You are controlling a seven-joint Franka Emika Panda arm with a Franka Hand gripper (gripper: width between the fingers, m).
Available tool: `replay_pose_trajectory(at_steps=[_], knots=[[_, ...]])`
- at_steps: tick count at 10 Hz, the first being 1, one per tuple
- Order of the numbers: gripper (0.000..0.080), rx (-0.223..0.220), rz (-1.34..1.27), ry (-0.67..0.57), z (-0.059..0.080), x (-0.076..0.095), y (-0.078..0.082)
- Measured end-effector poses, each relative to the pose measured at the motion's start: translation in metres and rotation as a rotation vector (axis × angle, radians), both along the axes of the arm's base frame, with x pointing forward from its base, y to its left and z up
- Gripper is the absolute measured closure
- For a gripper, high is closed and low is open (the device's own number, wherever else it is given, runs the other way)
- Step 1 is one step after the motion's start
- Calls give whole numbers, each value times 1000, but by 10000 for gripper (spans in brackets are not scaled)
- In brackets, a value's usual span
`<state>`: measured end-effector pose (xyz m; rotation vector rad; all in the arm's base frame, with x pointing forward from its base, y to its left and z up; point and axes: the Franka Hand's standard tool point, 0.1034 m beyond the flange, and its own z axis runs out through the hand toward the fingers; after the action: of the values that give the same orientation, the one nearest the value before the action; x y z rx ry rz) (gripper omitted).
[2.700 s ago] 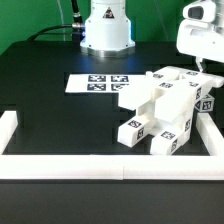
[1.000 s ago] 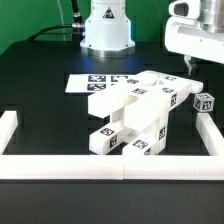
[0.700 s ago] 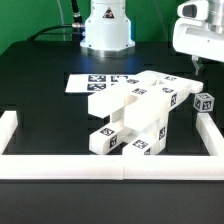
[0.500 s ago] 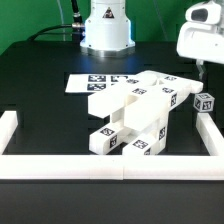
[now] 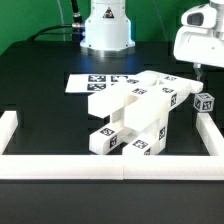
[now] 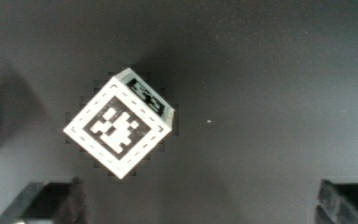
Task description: Assemble chair
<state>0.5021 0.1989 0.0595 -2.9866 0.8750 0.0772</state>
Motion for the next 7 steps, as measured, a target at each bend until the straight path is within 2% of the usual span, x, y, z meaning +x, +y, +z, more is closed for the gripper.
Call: replay_pose_trajectory(at_steps=[3,5,7], knots=[[151,-4,225,-26,-1,-3,-5],[151,0,335,-53,-1,4,-18],[151,1,330,-55,-2,5,-19]])
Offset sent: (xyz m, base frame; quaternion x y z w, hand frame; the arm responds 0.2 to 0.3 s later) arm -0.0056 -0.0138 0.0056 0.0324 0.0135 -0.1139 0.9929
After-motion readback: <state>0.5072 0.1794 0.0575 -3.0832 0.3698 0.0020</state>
